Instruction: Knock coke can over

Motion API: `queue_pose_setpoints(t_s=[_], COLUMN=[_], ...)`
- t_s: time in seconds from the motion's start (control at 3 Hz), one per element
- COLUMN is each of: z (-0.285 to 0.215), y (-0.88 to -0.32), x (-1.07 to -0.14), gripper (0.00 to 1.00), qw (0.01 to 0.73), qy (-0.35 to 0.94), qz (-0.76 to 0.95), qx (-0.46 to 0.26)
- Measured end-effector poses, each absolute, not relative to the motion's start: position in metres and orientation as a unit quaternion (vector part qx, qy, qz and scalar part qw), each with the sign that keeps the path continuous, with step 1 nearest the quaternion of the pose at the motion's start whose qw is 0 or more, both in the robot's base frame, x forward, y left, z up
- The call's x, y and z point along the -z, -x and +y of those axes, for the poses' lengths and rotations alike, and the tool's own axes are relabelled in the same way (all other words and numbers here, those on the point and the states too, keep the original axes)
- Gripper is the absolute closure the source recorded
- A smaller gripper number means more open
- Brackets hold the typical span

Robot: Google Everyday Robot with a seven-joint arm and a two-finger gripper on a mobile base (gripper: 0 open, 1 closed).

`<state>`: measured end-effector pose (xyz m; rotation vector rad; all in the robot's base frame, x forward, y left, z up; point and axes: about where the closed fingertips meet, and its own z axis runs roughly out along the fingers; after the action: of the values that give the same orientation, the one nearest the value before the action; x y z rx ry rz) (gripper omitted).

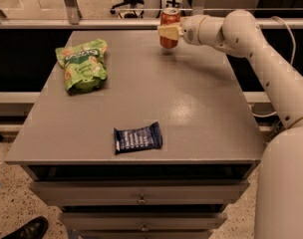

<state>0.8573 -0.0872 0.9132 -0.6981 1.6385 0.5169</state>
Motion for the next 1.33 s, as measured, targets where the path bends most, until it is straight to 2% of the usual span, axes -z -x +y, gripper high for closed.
queue_pose_setpoints(t_s=[0.33, 0.67, 1.33], z=[-0.099, -0.108, -0.140], y=[-0.808, -0.775, -0.702], x=[-0.927, -0.920, -0.924], gripper=[1.00, 1.00, 1.00], qw=[0.568, 0.527, 0.428], qy=[0.377, 0.438, 0.590], qz=[0.698, 0.697, 0.673], qx=[-0.220, -0.210, -0.129])
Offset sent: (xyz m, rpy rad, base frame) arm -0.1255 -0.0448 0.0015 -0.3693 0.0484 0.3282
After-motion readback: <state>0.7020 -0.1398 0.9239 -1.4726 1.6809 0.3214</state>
